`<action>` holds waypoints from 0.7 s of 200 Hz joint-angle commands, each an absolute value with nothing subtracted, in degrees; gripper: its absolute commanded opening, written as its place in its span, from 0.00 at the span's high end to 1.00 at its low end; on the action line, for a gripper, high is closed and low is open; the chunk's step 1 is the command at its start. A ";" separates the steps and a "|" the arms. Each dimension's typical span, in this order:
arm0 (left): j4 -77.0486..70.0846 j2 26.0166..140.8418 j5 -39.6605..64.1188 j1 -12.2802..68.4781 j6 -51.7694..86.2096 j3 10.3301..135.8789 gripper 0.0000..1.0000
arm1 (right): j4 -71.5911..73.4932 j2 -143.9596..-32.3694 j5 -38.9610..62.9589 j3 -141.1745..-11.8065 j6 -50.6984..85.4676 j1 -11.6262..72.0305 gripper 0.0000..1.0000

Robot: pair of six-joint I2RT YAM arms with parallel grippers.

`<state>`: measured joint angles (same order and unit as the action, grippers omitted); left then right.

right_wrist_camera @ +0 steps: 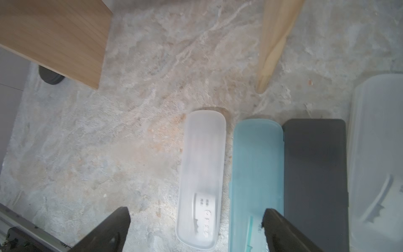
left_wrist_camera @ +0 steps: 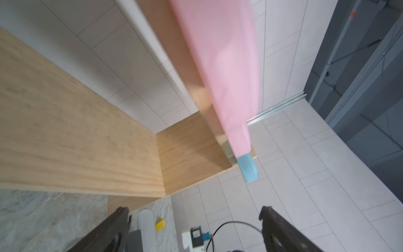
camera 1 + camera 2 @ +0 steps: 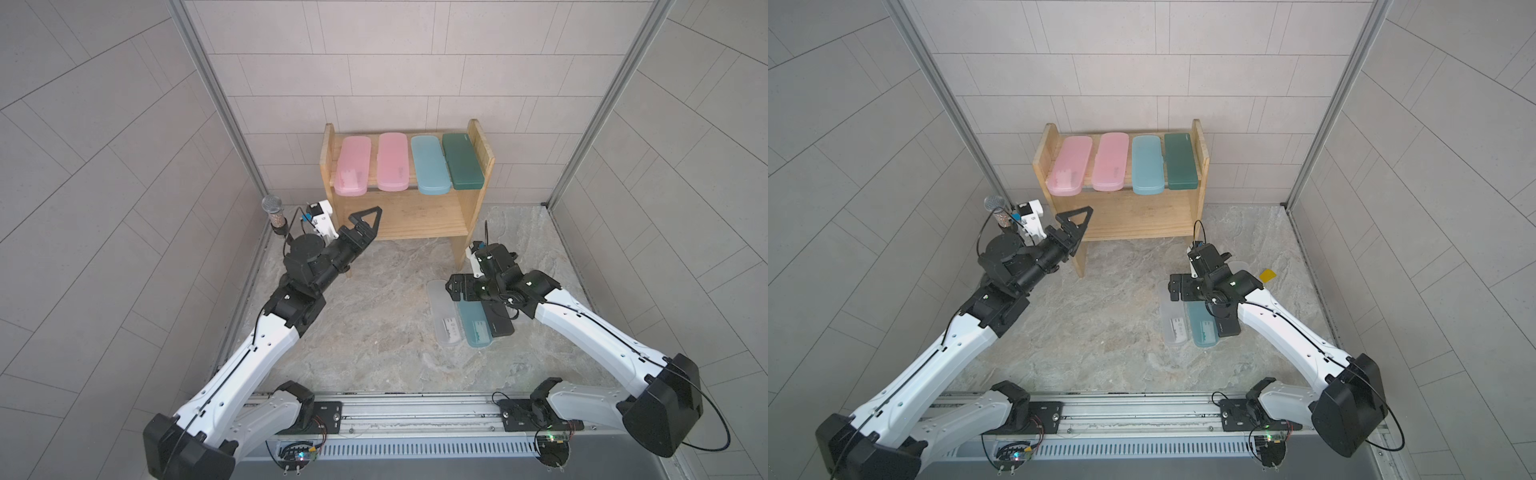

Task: Remove the pencil cases from the shelf
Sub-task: Pick up the pencil case from the shelf.

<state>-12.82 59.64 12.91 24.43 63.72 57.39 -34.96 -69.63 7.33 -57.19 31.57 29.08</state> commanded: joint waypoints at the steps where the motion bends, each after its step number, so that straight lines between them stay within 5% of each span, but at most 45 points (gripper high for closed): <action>1: -17.41 61.02 14.39 23.04 67.10 62.61 0.01 | -36.49 -68.20 7.51 -55.96 31.93 27.87 0.00; 57: -17.67 63.73 14.06 17.62 72.19 64.62 0.01 | -35.38 -68.20 8.70 -55.40 32.96 26.94 0.00; 140: -18.68 65.23 16.20 14.09 74.39 64.21 0.33 | -36.29 -67.37 9.41 -55.20 32.62 25.41 0.00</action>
<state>-15.92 65.49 14.94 14.57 73.63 63.66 -35.16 -68.64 9.23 -55.48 32.18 25.69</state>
